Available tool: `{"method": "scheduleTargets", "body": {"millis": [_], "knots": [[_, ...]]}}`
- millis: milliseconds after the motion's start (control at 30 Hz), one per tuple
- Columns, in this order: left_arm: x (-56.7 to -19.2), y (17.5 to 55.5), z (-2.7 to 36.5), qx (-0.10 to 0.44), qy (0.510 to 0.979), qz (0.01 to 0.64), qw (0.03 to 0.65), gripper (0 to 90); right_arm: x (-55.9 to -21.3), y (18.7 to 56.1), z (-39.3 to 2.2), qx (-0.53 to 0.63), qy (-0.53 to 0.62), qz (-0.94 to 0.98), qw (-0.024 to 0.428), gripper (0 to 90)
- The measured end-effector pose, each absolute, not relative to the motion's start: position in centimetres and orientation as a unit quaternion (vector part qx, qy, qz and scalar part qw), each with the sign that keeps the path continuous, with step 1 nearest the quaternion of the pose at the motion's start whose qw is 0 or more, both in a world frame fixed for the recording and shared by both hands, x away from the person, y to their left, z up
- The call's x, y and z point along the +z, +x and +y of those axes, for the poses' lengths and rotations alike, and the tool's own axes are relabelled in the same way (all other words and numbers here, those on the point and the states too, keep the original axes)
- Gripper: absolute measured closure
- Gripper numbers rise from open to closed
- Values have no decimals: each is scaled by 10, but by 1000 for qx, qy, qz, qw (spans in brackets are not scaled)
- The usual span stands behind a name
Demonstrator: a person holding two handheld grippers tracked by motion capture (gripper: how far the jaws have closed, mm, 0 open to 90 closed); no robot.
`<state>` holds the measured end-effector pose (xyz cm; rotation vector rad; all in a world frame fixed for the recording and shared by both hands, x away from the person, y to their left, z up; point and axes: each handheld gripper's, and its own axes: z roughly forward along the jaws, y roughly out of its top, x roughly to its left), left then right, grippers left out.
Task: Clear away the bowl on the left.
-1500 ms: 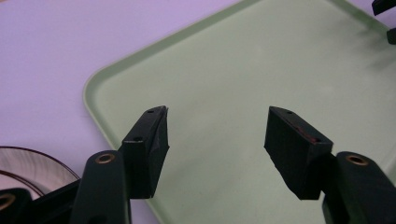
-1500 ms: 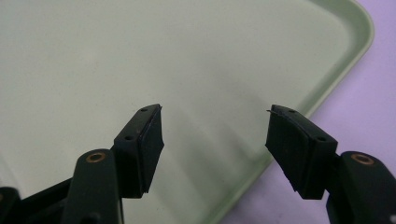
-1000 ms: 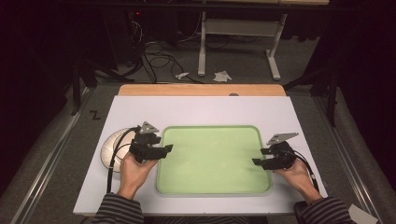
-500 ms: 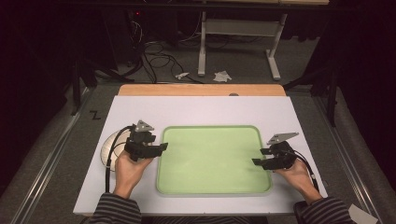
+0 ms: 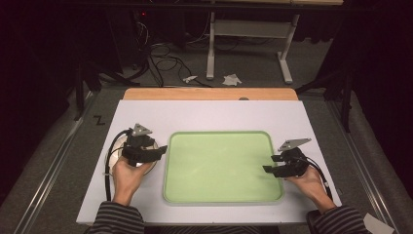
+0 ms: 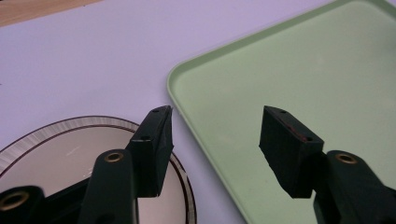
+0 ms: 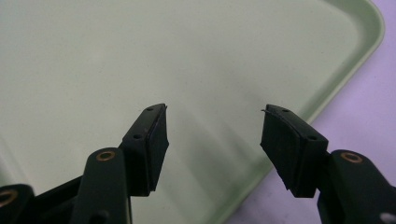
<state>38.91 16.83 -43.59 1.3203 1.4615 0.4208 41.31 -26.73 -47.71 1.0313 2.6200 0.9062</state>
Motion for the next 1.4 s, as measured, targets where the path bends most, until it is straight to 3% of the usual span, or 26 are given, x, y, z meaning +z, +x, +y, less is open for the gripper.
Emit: {"method": "scheduleTargets", "body": {"millis": [467, 1400], "knots": [[-434, 393, 186, 184, 527, 642, 525, 393, -478, 413, -267, 304, 348, 882, 89, 422], [-438, 399, 233, 220, 474, 690, 500, 392, -479, 414, -267, 300, 344, 886, 87, 418]]}}
